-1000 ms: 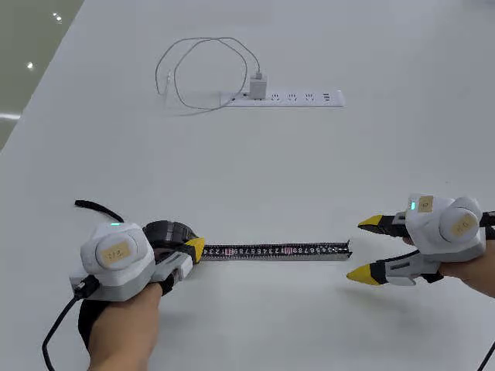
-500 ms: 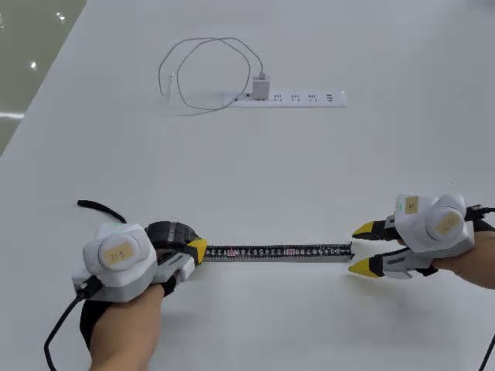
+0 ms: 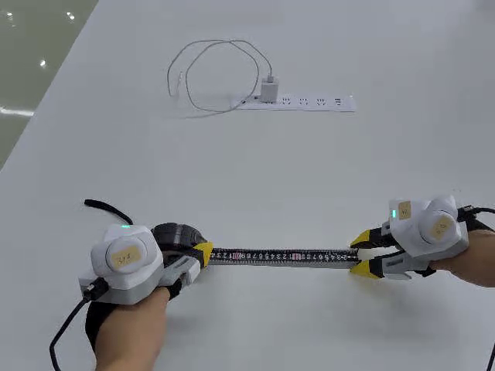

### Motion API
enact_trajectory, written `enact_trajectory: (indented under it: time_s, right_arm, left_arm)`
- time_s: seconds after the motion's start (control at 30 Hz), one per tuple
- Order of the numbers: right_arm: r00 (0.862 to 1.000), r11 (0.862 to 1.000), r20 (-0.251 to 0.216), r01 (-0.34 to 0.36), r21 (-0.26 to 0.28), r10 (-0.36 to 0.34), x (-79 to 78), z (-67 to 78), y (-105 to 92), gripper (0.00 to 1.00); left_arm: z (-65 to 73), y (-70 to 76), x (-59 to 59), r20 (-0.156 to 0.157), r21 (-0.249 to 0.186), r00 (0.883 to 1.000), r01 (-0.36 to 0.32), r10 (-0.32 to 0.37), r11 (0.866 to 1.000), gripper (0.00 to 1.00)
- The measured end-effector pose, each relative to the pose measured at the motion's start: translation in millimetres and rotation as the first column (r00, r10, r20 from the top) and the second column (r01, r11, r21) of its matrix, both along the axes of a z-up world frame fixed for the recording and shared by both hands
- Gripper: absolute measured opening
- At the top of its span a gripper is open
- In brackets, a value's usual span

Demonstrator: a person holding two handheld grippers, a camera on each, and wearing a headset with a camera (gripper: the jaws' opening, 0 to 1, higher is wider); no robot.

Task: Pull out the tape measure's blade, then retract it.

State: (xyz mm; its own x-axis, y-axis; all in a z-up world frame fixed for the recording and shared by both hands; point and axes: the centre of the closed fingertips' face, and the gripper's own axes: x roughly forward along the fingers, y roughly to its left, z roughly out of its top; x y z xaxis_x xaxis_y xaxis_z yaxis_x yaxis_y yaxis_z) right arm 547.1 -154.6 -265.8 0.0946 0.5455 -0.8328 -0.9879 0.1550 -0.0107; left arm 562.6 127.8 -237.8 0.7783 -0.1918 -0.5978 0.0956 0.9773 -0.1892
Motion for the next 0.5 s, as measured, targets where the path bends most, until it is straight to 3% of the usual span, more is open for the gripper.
enact_trajectory:
  time_s: [0.5]
  right_arm:
    - [0.999, 0.999, 0.0, -0.038, -0.012, 0.038, 0.5, -0.5, -0.5, 0.12]
  left_arm:
    - [-0.5, -0.1, 0.4, -0.003, -0.002, 1.0, -0.002, 0.002, 1.0, 0.61]
